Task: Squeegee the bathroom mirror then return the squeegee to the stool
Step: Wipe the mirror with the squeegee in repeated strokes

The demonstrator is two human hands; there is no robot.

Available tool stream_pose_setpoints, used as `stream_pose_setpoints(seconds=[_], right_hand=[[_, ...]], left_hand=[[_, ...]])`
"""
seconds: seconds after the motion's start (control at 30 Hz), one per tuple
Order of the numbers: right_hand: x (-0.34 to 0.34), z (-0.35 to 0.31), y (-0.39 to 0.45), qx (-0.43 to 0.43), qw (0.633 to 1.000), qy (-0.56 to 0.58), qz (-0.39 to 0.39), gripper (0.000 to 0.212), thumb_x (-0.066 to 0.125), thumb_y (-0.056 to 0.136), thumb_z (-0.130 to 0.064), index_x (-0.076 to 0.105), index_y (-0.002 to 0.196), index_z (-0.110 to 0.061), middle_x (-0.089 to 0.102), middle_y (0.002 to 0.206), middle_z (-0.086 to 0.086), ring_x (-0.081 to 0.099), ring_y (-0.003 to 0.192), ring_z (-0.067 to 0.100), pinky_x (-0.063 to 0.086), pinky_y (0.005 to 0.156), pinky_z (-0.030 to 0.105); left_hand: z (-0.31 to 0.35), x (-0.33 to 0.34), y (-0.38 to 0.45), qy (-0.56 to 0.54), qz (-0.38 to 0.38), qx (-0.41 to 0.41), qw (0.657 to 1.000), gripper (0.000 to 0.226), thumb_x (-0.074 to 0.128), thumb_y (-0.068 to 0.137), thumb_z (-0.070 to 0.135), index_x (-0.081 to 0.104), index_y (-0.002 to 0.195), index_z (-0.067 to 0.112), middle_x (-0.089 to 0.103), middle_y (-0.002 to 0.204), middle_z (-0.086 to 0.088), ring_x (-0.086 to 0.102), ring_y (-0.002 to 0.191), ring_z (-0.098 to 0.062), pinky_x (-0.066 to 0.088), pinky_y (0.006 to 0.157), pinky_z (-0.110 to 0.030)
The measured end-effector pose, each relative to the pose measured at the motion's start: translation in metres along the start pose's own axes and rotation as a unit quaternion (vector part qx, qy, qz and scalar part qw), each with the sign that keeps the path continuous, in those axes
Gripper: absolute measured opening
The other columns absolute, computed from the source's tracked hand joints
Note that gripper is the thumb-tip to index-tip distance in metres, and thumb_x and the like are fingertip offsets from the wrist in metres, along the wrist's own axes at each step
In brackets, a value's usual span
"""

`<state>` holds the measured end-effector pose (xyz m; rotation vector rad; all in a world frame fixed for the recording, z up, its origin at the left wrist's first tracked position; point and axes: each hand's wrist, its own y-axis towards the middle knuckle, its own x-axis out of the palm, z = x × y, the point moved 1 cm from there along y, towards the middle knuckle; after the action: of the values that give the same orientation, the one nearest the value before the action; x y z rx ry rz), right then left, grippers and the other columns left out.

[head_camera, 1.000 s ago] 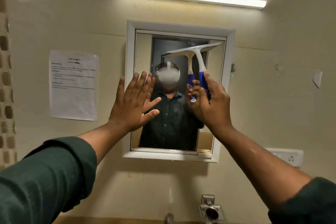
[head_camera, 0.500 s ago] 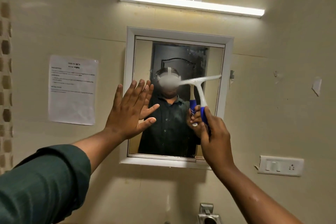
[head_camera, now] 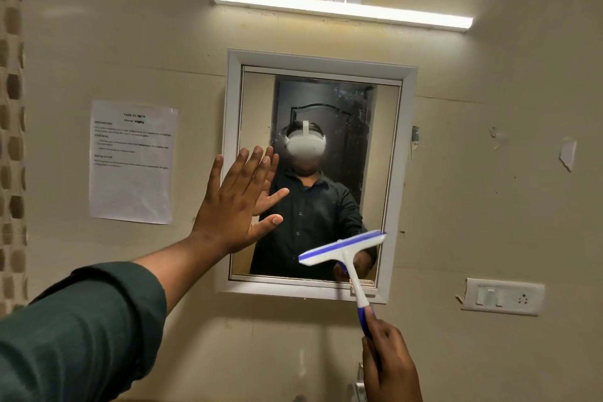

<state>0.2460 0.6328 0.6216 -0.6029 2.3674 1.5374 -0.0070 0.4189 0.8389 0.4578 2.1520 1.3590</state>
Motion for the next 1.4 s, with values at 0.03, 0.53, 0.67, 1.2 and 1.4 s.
stream_pose_setpoints(seconds=[0.03, 0.53, 0.67, 1.2, 1.4], right_hand=[[-0.002, 0.003, -0.003, 0.0, 1.0, -0.004, 0.001, 0.101, 0.078, 0.082, 0.008, 0.041, 0.153, -0.055, 0.058, 0.11, -0.01, 0.062, 0.09, 0.009, 0.038, 0.083, 0.005], [-0.145, -0.124, 0.259, -0.352, 0.893, -0.279, -0.034, 0.057, 0.06, 0.104, -0.029, 0.043, 0.157, -0.02, 0.068, 0.129, 0.01, 0.06, 0.069, 0.016, 0.043, 0.055, 0.02], [-0.168, -0.15, 0.311, -0.422, 0.837, -0.347, -0.01, 0.056, 0.059, 0.1, -0.027, 0.047, 0.154, -0.017, 0.07, 0.118, 0.015, 0.052, 0.067, 0.015, 0.034, 0.054, 0.02], [-0.199, -0.116, 0.339, -0.475, 0.764, -0.428, -0.088, 0.049, 0.037, 0.109, -0.028, 0.043, 0.158, -0.025, 0.066, 0.12, 0.013, 0.064, 0.079, 0.027, 0.049, 0.053, 0.033], [-0.247, -0.089, 0.346, -0.46, 0.763, -0.447, -0.082, 0.051, 0.04, 0.108, -0.023, 0.041, 0.159, -0.024, 0.067, 0.122, 0.013, 0.067, 0.082, 0.03, 0.056, 0.058, 0.038]], left_hand=[[0.0, 0.0, -0.001, 0.001, -0.003, 0.0, 1.0, 0.098, 0.015, 0.101, 0.081, 0.013, 0.174, 0.015, -0.007, 0.182, -0.008, -0.006, 0.168, -0.029, -0.015, 0.131, -0.058], [-0.013, -0.006, -0.005, 0.0, 0.032, 0.005, 0.999, 0.097, 0.015, 0.101, 0.081, 0.004, 0.174, 0.018, -0.008, 0.182, -0.009, -0.006, 0.168, -0.03, -0.011, 0.132, -0.06], [-0.015, -0.003, -0.001, 0.006, 0.027, 0.0, 1.0, 0.097, 0.016, 0.101, 0.082, 0.004, 0.174, 0.019, -0.007, 0.182, -0.009, -0.005, 0.168, -0.031, -0.011, 0.132, -0.061], [0.025, -0.011, 0.027, -0.014, 0.031, 0.011, 0.999, 0.099, 0.013, 0.102, 0.08, 0.019, 0.172, 0.011, -0.006, 0.182, -0.009, -0.008, 0.168, -0.028, -0.019, 0.131, -0.054], [0.019, -0.01, 0.023, -0.007, 0.032, 0.011, 0.999, 0.097, 0.017, 0.102, 0.079, 0.015, 0.173, 0.013, -0.008, 0.182, -0.008, -0.007, 0.168, -0.027, -0.017, 0.131, -0.055]])
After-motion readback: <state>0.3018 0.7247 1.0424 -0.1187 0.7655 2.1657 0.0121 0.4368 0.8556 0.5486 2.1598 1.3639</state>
